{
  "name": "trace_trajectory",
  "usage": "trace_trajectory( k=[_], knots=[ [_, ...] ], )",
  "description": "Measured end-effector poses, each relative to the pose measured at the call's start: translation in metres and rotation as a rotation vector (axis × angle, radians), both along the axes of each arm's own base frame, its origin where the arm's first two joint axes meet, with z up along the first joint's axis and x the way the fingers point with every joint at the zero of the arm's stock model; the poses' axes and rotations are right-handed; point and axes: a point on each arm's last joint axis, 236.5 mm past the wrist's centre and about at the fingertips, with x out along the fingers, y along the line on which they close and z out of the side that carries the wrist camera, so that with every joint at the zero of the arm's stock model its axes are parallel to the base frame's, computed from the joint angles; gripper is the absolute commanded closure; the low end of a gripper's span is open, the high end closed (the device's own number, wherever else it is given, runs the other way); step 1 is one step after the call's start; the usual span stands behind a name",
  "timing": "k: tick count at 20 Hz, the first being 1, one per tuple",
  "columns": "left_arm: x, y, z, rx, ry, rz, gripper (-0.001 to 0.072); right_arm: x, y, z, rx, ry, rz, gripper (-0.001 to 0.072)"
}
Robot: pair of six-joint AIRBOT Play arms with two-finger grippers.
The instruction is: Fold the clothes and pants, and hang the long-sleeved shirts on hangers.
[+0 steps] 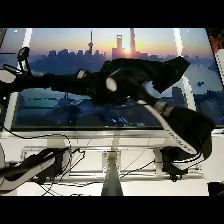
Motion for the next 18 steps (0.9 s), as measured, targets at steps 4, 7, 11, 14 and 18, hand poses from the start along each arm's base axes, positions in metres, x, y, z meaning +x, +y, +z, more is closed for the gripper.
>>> trace_trajectory(
  k=[4, 7, 11, 14, 18],
  knots=[
    [-0.006, -0.005, 0.036, -0.005, -0.089, -0.001, 0.0679, -0.005, 0.028, -0.012, 0.017, -0.075, 0.064, 0.0086],
    [-0.013, -0.008, 0.066, -0.003, -0.17, -0.001, 0.0679, 0.005, 0.035, -0.016, 0.026, -0.13, 0.075, 0.0099],
    [-0.022, -0.016, 0.101, -0.032, -0.262, 0.0, 0.0679, 0.023, 0.031, -0.025, 0.006, -0.184, 0.036, 0.035],
    [-0.025, -0.022, 0.115, -0.065, -0.296, 0.002, 0.068, 0.036, 0.027, -0.026, 0.004, -0.211, -0.034, 0.0682],
    [-0.024, -0.025, 0.12, -0.085, -0.311, 0.007, 0.068, 0.044, 0.022, -0.018, 0.006, -0.228, -0.076, 0.0684]
  ],
)
